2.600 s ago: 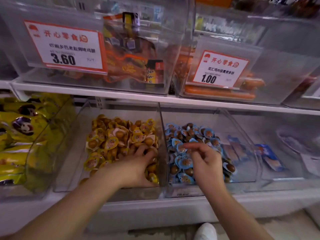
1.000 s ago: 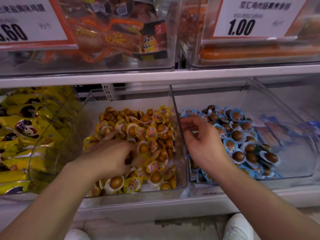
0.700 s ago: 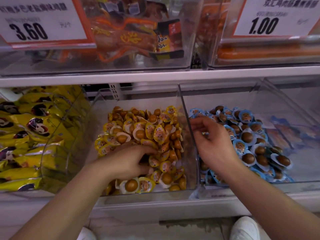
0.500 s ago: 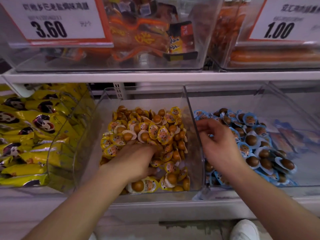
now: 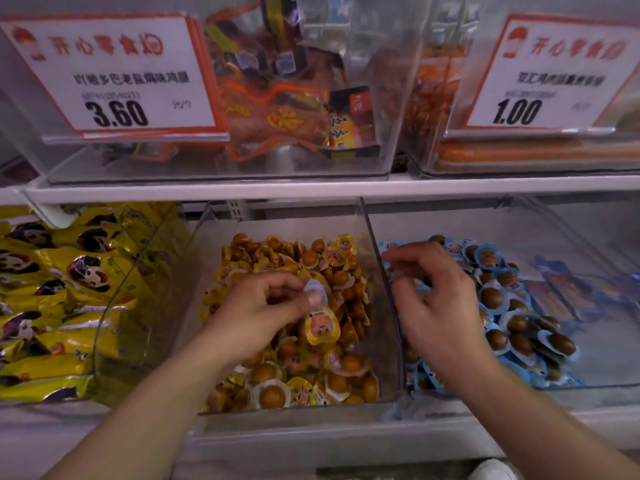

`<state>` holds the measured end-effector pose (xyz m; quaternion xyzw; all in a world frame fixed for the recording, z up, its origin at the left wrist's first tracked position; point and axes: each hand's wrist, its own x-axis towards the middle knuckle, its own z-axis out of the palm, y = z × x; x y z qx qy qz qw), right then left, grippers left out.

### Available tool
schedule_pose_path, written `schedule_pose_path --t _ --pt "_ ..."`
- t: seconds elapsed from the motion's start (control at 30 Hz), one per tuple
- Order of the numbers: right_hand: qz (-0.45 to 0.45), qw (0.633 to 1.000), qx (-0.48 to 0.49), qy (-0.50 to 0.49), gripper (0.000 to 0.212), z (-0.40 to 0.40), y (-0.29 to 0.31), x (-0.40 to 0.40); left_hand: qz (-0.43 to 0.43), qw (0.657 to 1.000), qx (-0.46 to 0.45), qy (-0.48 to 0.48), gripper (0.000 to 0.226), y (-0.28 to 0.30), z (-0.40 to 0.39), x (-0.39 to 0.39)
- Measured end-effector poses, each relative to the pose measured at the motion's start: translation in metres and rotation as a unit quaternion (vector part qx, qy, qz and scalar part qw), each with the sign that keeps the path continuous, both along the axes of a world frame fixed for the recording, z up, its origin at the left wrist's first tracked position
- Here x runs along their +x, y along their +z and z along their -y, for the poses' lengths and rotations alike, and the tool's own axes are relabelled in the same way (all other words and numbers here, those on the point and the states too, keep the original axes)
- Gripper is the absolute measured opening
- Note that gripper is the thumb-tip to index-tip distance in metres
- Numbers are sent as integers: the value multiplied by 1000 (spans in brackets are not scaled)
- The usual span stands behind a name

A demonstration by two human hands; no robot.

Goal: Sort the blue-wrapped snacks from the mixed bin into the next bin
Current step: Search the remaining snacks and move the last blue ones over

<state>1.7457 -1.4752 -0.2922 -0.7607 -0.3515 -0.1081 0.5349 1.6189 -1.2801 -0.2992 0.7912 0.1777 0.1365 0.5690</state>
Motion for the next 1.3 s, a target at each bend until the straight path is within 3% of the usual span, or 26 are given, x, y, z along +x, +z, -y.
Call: schedule_pose_path --t 0.1,0.2,0.3,0.4,0.47,0.53,0.6,0.67,0.73,0.8,0.93,1.07,1.17,1.3 --pt "71 994 -32 75 22 -3 9 -18 47 997 -54 -30 20 6 17 2" --pt "140 976 -125 108 34 -7 11 -27 89 995 -38 -32 21 15 26 7" --pt "128 969 -159 139 44 -10 15 -23 95 994 -54 -1 39 20 26 9" --pt "72 982 -94 147 41 -9 15 -19 83 996 -12 -1 48 20 25 11" --pt "46 993 -34 104 38 -7 14 -17 78 996 53 2 60 14 22 12" --pt "9 999 8 49 36 -3 14 -11 34 978 205 15 57 6 18 15" --pt "-49 998 35 5 35 4 14 0 -38 901 430 -49 48 -3 15 26" --pt "-80 996 -15 -23 36 14 11 14 -111 826 532 -152 69 -14 16 44" --pt "-60 984 -157 -61 42 26 7 27 -153 813 531 -182 90 -20 18 59" --pt "-47 966 -233 -97 49 37 6 32 -156 824 520 -161 95 -26 19 68" --pt "-42 991 -108 -73 29 39 9 25 -206 822 506 -159 91 -26 19 65" --pt "-22 992 -126 11 25 23 7 8 -241 765 574 -166 44 -9 8 47" --pt "-10 990 -134 32 24 16 4 1 -259 787 533 -172 34 5 -9 16" --pt "-31 993 -107 28 21 12 2 5 -296 790 504 -185 34 22 -24 -14"
